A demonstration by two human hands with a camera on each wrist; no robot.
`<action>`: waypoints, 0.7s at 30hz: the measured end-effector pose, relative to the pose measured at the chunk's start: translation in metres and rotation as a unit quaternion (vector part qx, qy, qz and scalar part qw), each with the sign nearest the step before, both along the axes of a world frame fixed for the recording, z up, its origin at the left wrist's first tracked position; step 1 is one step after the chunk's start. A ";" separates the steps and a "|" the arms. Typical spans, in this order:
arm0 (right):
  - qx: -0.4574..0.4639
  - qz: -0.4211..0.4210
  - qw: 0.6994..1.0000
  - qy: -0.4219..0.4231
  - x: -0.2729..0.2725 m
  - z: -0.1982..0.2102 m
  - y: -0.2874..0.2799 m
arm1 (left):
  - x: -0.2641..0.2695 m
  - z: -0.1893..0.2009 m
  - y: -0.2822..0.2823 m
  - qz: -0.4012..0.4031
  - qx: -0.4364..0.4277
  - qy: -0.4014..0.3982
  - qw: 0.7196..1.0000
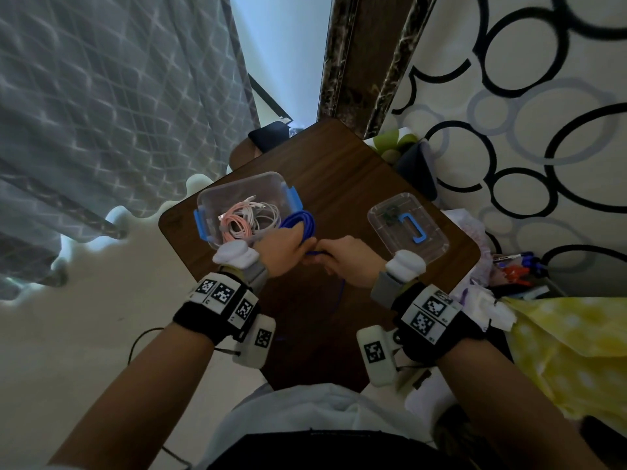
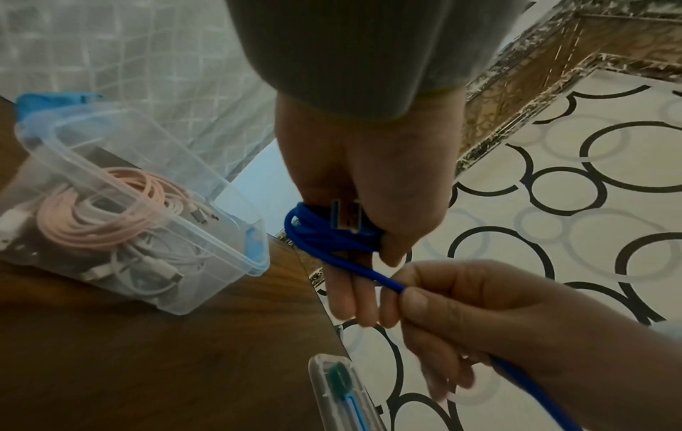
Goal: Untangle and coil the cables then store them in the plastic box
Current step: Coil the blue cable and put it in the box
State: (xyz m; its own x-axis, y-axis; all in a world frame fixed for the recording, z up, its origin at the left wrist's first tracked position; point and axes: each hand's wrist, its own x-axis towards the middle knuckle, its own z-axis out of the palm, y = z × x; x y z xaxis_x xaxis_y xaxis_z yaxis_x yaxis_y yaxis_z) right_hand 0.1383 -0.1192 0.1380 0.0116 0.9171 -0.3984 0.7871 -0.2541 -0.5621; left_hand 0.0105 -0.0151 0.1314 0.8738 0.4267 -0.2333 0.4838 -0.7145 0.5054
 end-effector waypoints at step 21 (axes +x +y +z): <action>0.190 -0.126 0.973 0.042 0.016 -0.021 0.001 | -0.020 0.013 0.003 0.181 -0.589 -0.183 0.766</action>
State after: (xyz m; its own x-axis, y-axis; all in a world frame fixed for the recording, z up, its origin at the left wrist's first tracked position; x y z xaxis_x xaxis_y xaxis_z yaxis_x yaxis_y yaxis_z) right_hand 0.1546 -0.1178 0.1169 0.2370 0.9707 -0.0409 0.6733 -0.1944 -0.7134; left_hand -0.0090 -0.0118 0.1447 0.8468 0.3390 -0.4099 0.2138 0.4887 0.8458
